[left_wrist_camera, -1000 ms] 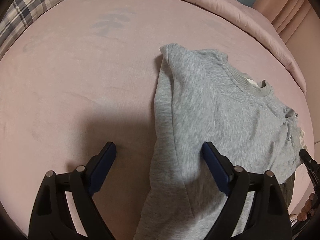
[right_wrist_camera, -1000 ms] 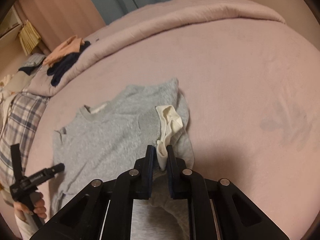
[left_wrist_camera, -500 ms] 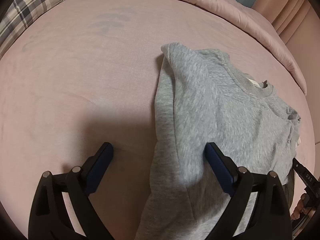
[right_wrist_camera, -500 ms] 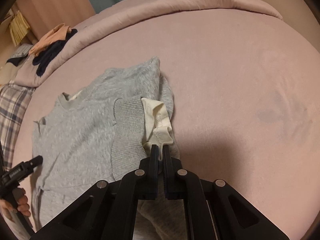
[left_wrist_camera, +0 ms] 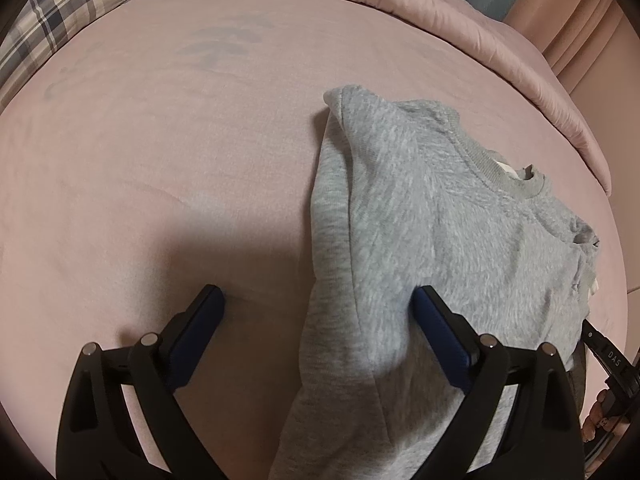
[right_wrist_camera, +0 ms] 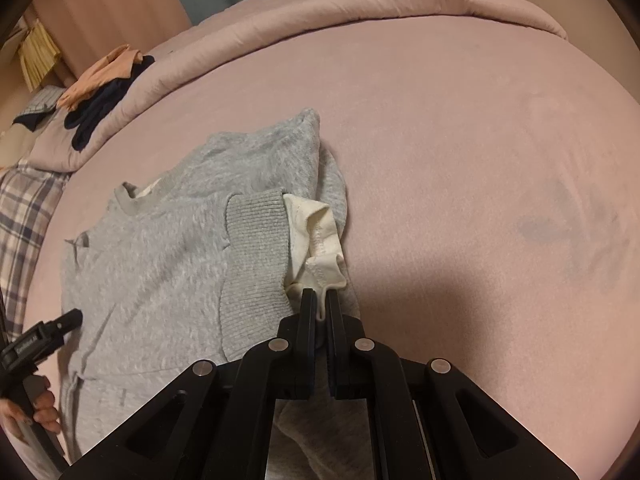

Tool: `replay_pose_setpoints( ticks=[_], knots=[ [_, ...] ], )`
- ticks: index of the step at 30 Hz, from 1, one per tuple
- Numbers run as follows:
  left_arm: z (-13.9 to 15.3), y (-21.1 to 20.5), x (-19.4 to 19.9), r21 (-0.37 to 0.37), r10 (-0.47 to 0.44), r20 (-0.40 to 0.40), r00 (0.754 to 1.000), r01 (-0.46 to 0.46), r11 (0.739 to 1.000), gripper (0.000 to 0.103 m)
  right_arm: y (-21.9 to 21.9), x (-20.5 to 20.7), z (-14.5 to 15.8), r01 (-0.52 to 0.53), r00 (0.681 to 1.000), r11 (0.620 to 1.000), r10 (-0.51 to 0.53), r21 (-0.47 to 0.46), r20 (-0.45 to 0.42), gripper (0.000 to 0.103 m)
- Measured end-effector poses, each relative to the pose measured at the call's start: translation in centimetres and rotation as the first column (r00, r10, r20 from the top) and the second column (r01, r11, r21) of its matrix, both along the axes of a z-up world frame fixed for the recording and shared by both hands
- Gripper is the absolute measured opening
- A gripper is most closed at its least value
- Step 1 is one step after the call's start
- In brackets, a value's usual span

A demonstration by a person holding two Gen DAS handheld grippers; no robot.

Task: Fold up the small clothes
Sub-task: 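Lower the sleeve back across the chest and open the right gripper, then move both grippers to the sweatshirt hem and close on it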

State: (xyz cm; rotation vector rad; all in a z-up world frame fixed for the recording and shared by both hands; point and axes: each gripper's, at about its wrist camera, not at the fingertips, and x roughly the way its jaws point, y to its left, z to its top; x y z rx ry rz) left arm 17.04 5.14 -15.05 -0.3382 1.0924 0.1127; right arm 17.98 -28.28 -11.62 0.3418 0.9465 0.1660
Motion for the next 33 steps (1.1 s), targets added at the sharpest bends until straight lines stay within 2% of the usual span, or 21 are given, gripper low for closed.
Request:
replay_pose_setpoints(
  ticks=[12, 22, 23, 24, 25, 26, 27, 29, 32, 33],
  knots=[
    [0.1, 0.0, -0.9, -0.027, -0.001, 0.000, 1.000, 0.001, 1.000, 0.099, 0.5, 0.0, -0.1, 0.004, 1.000, 0.999, -0.004, -0.031, 0.010, 0.005],
    [1.1, -0.8, -5.9, -0.049, -0.018, -0.026, 0.999, 0.017, 0.999, 0.099, 0.2, -0.7, 0.1, 0.029, 0.999, 0.999, -0.028, -0.042, 0.031, 0.007],
    [1.3, -0.8, -6.4, -0.051, -0.017, -0.028, 0.999, 0.016, 0.999, 0.099, 0.1, -1.0, 0.3, 0.033, 0.999, 0.999, -0.032, -0.044, 0.029, 0.011],
    [1.6, -0.7, -7.2, -0.059, -0.013, -0.027, 1.000, 0.012, 0.998, 0.099, 0.0, -1.2, 0.4, 0.039, 0.999, 0.998, -0.038, -0.055, 0.024, 0.023],
    [1.8, -0.6, -7.9, -0.065, -0.008, -0.022, 1.000, 0.007, 0.998, 0.099, -0.1, -1.6, 0.6, 0.052, 0.999, 0.995, -0.051, -0.084, 0.017, 0.031],
    [2.1, -0.5, -8.4, -0.069, -0.002, -0.014, 1.000, 0.001, 0.998, 0.099, -0.3, -2.0, 0.9, 0.064, 0.998, 0.991, -0.063, -0.114, 0.019, 0.046],
    [2.5, -0.4, -9.1, -0.073, 0.005, -0.003, 1.000, -0.005, 0.997, 0.099, -0.5, -2.6, 1.2, 0.069, 0.997, 0.990, -0.065, -0.124, 0.031, 0.053],
    [3.4, -0.5, -10.7, -0.074, 0.013, 0.022, 1.000, -0.012, 0.997, 0.099, -1.3, -4.0, 1.9, 0.063, 0.997, 0.994, -0.057, -0.091, 0.060, 0.056],
    [4.2, -0.7, -12.3, -0.071, 0.018, 0.052, 0.998, -0.015, 0.997, 0.101, -2.3, -5.8, 2.5, 0.039, 0.997, 0.999, -0.038, -0.005, 0.062, 0.075],
    [4.5, -0.7, -13.1, -0.073, 0.025, 0.065, 0.998, -0.020, 0.997, 0.102, -2.6, -6.7, 2.8, 0.026, 0.997, 0.999, -0.029, 0.032, 0.074, 0.077]
  ],
)
